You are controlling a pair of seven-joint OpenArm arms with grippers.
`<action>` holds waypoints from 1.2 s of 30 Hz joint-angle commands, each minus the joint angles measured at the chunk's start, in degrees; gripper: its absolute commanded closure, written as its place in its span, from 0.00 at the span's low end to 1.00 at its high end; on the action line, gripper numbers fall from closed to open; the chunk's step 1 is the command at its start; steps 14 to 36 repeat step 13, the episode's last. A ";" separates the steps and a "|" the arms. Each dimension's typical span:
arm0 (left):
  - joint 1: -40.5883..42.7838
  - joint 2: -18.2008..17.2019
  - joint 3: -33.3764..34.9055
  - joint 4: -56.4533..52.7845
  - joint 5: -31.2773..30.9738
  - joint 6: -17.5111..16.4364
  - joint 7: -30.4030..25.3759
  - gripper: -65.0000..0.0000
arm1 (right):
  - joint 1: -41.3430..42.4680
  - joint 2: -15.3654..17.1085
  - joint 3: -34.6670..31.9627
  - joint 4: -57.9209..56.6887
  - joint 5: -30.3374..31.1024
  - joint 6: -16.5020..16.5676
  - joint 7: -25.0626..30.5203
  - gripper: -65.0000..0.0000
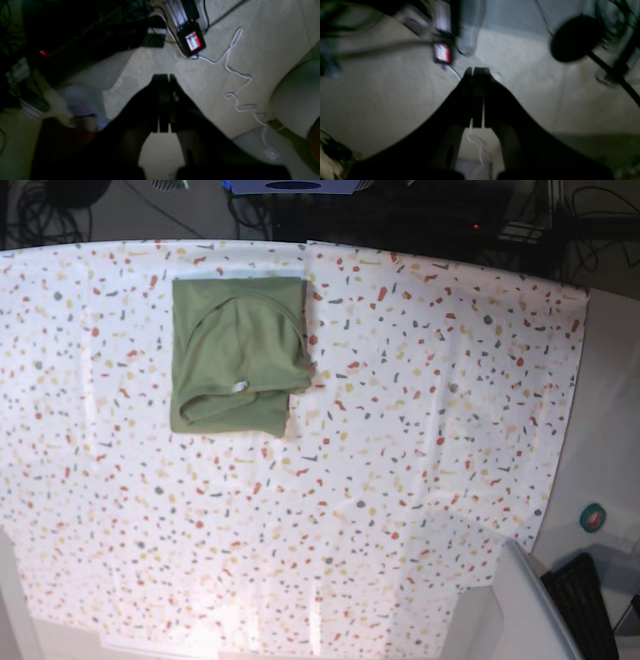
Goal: Layout the t-shirt on the table in an organized manner, then fold the t-shirt properly
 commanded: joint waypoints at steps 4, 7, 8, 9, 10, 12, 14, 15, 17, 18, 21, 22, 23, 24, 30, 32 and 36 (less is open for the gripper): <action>2.32 -0.58 0.40 -0.08 0.16 -0.20 -0.40 1.00 | -0.91 0.00 0.06 -0.10 0.22 0.12 0.06 1.00; 2.32 -0.49 0.40 -0.16 0.16 -0.20 -0.40 1.00 | -0.91 -0.09 0.06 0.08 0.22 0.12 0.06 1.00; 2.14 -0.49 0.40 -0.16 0.16 -0.20 -0.40 1.00 | -0.73 -0.18 0.06 0.17 0.22 0.12 0.23 1.00; 2.06 -0.49 0.31 -0.16 0.16 -0.20 -0.40 1.00 | -0.56 -0.18 0.06 0.17 0.22 0.12 0.23 1.00; 1.97 -0.49 0.13 -0.08 0.16 -0.20 -0.40 1.00 | 0.15 -0.18 0.06 0.17 0.22 0.12 0.32 1.00; 1.97 -0.76 -0.13 0.10 0.07 -0.20 -0.40 1.00 | 0.94 0.00 -0.02 0.17 0.22 0.12 0.32 1.00; 1.97 -0.93 -0.22 0.10 0.07 -0.20 -0.40 1.00 | 1.11 0.09 -0.11 0.25 0.22 0.12 0.32 1.00; 1.97 -0.93 -0.22 0.10 0.07 -0.20 -0.40 1.00 | 1.11 0.09 -0.11 0.25 0.22 0.12 0.32 1.00; 1.97 -0.93 -0.22 0.10 0.07 -0.20 -0.40 1.00 | 1.11 0.09 -0.11 0.25 0.22 0.12 0.32 1.00; 1.97 -0.93 -0.22 0.10 0.07 -0.20 -0.40 1.00 | 1.11 0.09 -0.11 0.25 0.22 0.12 0.32 1.00; 1.97 -0.93 -0.22 0.10 0.07 -0.20 -0.40 1.00 | 1.11 0.09 -0.11 0.25 0.22 0.12 0.32 1.00; 1.97 -0.93 -0.22 0.10 0.07 -0.20 -0.40 1.00 | 1.11 0.09 -0.11 0.25 0.22 0.12 0.32 1.00; 1.97 -0.93 -0.22 0.10 0.07 -0.20 -0.40 1.00 | 1.11 0.09 -0.11 0.25 0.22 0.12 0.32 1.00; 1.97 -0.93 -0.22 0.10 0.07 -0.20 -0.40 1.00 | 1.11 0.09 -0.11 0.25 0.22 0.12 0.32 1.00; 1.97 -0.93 -0.22 0.10 0.07 -0.20 -0.40 1.00 | 1.11 0.09 -0.11 0.25 0.22 0.12 0.32 1.00; 1.97 -0.93 -0.22 0.10 0.07 -0.20 -0.40 1.00 | 1.11 0.09 -0.11 0.25 0.22 0.12 0.32 1.00; 1.97 -0.93 -0.22 0.10 0.07 -0.20 -0.40 1.00 | 1.11 0.09 -0.11 0.25 0.22 0.12 0.32 1.00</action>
